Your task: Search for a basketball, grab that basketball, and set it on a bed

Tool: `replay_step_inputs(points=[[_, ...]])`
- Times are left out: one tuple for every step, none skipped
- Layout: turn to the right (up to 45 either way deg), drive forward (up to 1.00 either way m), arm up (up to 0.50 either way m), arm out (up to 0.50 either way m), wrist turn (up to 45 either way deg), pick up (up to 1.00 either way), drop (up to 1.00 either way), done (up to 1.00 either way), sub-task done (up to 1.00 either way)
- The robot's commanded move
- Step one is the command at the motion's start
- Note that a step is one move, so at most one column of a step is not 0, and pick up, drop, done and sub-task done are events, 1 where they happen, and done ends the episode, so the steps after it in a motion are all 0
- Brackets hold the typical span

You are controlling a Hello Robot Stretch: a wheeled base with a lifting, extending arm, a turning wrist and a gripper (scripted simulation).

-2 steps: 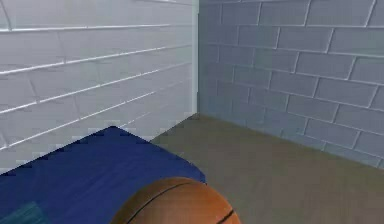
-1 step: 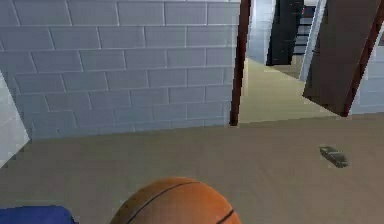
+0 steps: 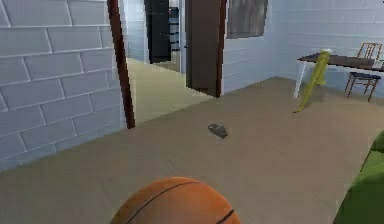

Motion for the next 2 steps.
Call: replay_step_inputs(points=[[-45.0,0.0,0.0,0.0,0.0,0.0,0.0,0.0,0.0],[-45.0,0.0,0.0,0.0,0.0,0.0,0.0,0.0,0.0]])
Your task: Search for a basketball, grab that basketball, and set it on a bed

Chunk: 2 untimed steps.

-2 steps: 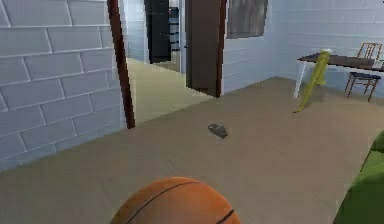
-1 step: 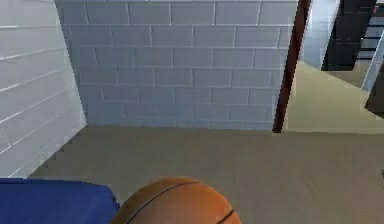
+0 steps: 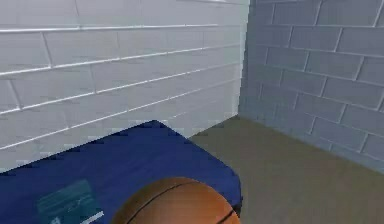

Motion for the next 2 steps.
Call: replay_step_inputs(points=[[-45.0,0.0,0.0,0.0,0.0,0.0,0.0,0.0,0.0],[-36.0,0.0,0.0,0.0,0.0,0.0,0.0,0.0,0.0]])
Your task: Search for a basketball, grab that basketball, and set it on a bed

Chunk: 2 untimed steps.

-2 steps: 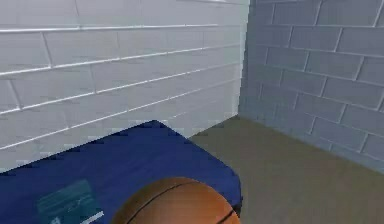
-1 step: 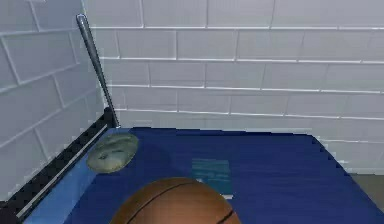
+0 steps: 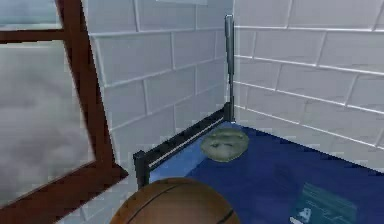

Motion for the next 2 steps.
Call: replay_step_inputs(points=[[-45.0,0.0,0.0,0.0,0.0,0.0,0.0,0.0,0.0],[-45.0,0.0,0.0,0.0,0.0,0.0,0.0,0.0,0.0]])
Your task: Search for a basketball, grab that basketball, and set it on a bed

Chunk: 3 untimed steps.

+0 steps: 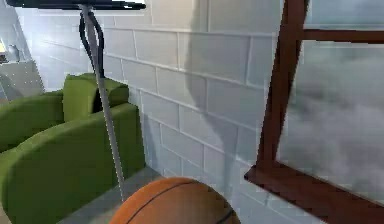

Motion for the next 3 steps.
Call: replay_step_inputs(points=[[-45.0,0.0,0.0,0.0,0.0,0.0,0.0,0.0,0.0],[-42.0,0.0,0.0,0.0,0.0,0.0,0.0,0.0,0.0],[45.0,0.0,0.0,0.0,0.0,0.0,0.0,0.0,0.0]])
